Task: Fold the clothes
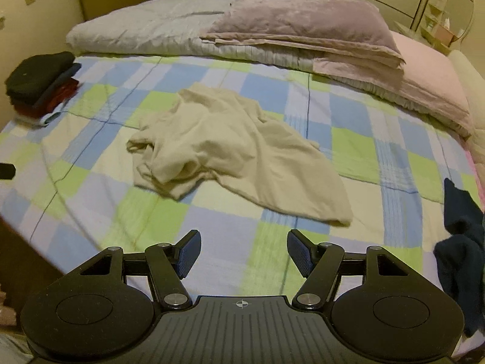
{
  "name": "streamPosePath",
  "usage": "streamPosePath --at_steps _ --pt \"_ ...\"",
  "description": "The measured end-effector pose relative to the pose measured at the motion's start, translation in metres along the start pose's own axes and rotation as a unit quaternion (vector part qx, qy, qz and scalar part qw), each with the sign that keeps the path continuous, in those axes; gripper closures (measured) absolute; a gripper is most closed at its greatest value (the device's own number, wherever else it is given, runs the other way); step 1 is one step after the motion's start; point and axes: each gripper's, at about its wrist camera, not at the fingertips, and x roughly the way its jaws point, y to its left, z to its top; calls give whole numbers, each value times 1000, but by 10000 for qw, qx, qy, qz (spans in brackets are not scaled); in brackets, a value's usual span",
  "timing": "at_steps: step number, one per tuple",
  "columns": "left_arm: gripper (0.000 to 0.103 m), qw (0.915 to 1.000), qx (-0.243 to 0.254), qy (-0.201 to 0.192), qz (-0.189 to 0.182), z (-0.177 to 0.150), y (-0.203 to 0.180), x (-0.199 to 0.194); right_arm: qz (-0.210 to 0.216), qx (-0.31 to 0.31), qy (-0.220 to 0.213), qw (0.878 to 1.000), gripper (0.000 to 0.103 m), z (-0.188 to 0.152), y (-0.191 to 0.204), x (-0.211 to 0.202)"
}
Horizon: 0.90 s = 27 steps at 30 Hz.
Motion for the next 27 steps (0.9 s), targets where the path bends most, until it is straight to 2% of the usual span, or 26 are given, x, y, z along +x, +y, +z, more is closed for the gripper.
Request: streamPosePath --at_steps 8,16,20,27 --pt "63 9985 352 159 -395 44 59 57 -185 68 198 9996 37 35 63 46" --pt "63 9952 478 548 -662 54 90 110 -209 3 498 9985 37 49 111 105" --pt "63 9938 425 724 -734 53 101 129 -183 -307 508 9981 37 55 132 135" --pt "63 9940 218 867 -637 55 124 146 -341 -1045 406 9931 37 66 163 192"
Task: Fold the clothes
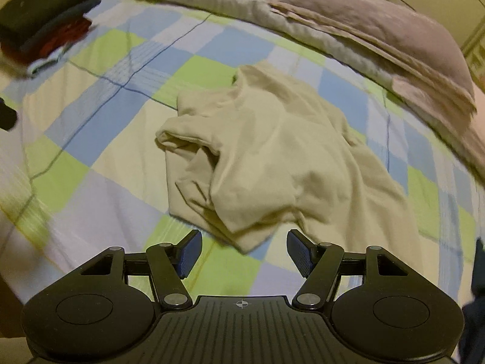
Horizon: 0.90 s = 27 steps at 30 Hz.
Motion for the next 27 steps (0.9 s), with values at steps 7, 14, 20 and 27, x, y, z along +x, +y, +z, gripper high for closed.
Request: streamPosePath --at_steps 7,14,20,27 --pt "63 9994 -238 128 198 3 20 12 -443 -1163 -108 9922 37 4 32 50" --pt "63 9989 -159 215 375 6 16 28 -820 -2084 -188 9744 69 -4 38 107" --pt "63 9989 -37 138 438 22 6 35 -408 -410 -490 9971 100 -7 -51 72" --pt "63 9979 590 -220 120 48 -38 51 -1544 884 -341 9835 103 -64 -205 14"
